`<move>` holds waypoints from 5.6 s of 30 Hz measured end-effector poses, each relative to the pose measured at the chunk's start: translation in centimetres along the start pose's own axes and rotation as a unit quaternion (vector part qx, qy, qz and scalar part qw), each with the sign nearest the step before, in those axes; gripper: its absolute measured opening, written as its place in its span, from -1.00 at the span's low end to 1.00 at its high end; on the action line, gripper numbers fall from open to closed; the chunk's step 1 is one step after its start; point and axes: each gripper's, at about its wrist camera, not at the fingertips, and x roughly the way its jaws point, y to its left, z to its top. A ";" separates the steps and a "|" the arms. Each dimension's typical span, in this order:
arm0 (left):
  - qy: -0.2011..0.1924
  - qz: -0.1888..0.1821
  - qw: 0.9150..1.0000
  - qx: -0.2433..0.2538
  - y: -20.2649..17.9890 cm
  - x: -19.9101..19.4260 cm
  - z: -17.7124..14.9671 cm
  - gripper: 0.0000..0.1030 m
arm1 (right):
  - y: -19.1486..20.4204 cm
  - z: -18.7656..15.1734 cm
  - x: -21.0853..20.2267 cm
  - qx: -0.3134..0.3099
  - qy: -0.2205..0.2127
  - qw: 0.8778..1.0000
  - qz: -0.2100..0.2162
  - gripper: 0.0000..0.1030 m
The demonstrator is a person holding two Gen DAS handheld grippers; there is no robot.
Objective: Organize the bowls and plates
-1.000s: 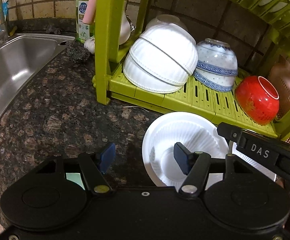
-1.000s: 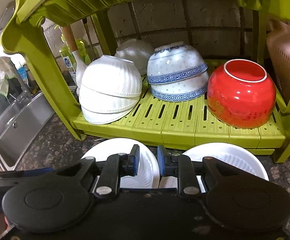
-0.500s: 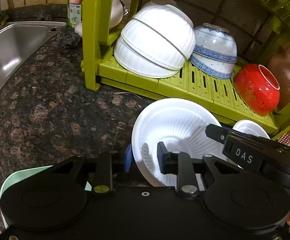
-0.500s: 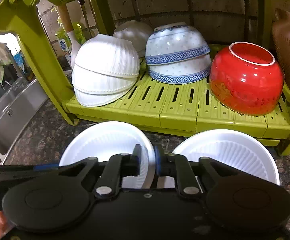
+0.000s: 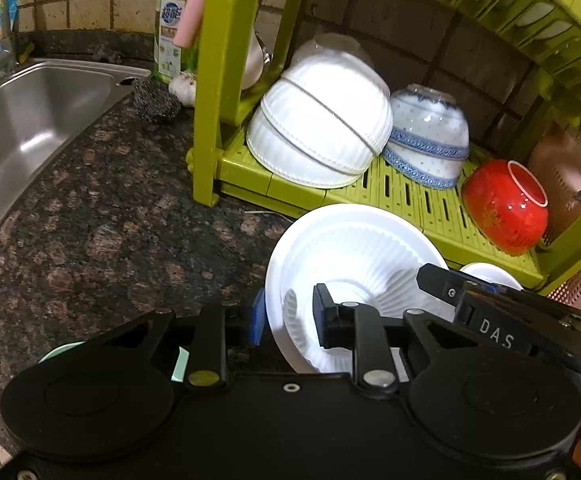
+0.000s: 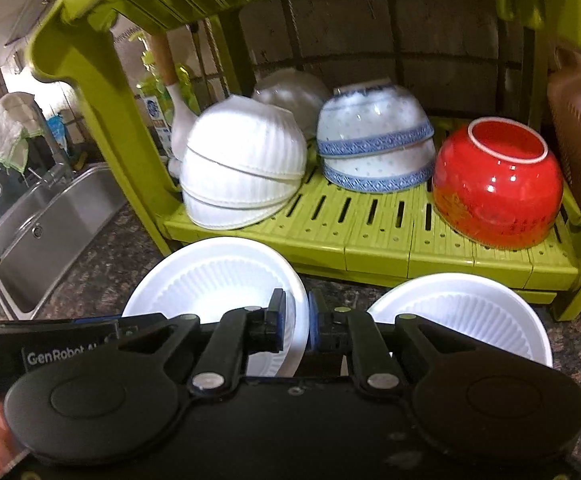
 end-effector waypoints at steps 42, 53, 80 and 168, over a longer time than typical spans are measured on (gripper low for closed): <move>0.005 -0.039 0.983 0.177 -9.1 -7.7 -10.2 -0.38 | -4.9 -9.9 -15.5 0.047 -0.035 0.996 -0.069 -0.73; 0.037 -0.031 0.982 0.184 -9.6 -5.3 -10.5 -0.38 | -5.5 -10.7 -13.3 0.044 0.004 0.995 -0.089 -0.73; 0.064 -0.010 0.980 0.186 -9.8 -3.2 -11.0 -0.36 | -6.4 -10.9 -12.4 0.065 0.031 0.994 -0.083 -0.69; -0.002 -0.048 0.992 0.119 -10.8 2.6 -2.3 0.07 | -12.5 -4.2 -6.4 0.162 -0.027 0.984 -0.075 -0.14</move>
